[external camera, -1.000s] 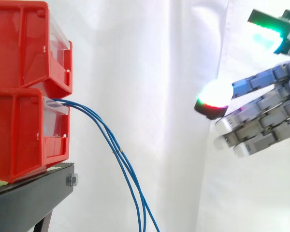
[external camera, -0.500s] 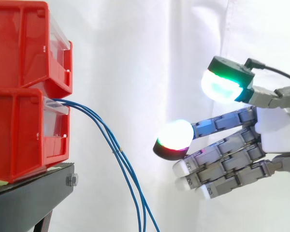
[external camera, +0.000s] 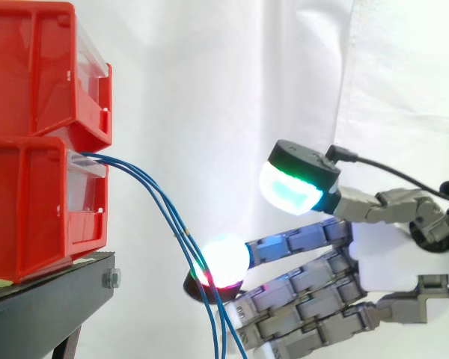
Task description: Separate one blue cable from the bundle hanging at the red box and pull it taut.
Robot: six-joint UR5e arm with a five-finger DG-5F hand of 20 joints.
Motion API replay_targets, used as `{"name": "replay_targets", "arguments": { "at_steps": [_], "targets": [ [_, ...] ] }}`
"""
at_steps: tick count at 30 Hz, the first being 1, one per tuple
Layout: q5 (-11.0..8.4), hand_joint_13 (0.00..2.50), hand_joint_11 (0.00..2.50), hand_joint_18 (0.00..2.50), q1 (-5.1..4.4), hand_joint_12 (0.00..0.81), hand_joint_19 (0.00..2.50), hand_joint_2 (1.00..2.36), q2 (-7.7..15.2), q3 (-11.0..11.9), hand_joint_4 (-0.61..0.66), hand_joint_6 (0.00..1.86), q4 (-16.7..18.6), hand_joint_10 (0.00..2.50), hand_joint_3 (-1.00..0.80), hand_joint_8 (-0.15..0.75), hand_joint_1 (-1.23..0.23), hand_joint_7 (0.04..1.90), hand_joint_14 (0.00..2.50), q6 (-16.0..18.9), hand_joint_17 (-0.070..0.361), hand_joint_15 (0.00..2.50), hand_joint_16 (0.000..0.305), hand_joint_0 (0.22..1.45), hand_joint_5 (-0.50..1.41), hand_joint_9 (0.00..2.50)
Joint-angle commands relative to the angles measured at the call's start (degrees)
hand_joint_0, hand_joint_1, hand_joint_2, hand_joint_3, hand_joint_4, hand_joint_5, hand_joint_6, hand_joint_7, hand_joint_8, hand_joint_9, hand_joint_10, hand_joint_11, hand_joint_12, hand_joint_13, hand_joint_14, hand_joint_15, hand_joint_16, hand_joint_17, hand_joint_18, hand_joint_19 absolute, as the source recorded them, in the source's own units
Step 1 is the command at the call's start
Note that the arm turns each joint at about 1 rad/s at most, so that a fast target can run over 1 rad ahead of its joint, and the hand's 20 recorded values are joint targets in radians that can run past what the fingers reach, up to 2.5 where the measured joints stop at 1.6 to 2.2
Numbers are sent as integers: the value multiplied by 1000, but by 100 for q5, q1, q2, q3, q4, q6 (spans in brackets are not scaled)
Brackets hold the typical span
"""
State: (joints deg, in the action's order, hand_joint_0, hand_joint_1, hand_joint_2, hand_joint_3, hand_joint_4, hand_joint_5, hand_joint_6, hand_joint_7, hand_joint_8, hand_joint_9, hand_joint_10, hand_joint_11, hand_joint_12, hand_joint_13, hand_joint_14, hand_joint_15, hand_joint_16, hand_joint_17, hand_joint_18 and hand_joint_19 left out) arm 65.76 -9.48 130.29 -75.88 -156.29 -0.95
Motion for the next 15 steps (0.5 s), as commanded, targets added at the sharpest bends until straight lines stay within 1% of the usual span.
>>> {"name": "replay_targets", "arguments": {
  "at_steps": [1,2,3,4,12,15],
  "targets": [
    [95,409,275,318,8,366,174,1002,181,127,227,503,64,10,-474,334,-639,861,6,16,103,179,46,515,-227,477],
    [201,412,276,320,8,367,182,1002,287,250,229,503,99,8,-475,335,-639,858,6,42,104,176,46,515,-227,479],
    [227,415,290,323,8,367,184,1001,304,276,227,503,117,9,-478,336,-638,862,6,42,104,180,46,516,-226,484],
    [333,419,288,326,-28,370,186,1002,330,302,230,503,143,8,-477,337,-636,863,6,68,104,188,46,516,-225,488],
    [359,456,335,366,-63,373,227,1002,330,302,245,503,354,10,-476,349,-637,870,7,68,107,209,47,517,-218,539],
    [447,474,338,387,-80,373,242,1002,330,302,250,503,389,10,-478,350,-638,874,9,68,107,226,47,518,-215,556]
  ]
}}
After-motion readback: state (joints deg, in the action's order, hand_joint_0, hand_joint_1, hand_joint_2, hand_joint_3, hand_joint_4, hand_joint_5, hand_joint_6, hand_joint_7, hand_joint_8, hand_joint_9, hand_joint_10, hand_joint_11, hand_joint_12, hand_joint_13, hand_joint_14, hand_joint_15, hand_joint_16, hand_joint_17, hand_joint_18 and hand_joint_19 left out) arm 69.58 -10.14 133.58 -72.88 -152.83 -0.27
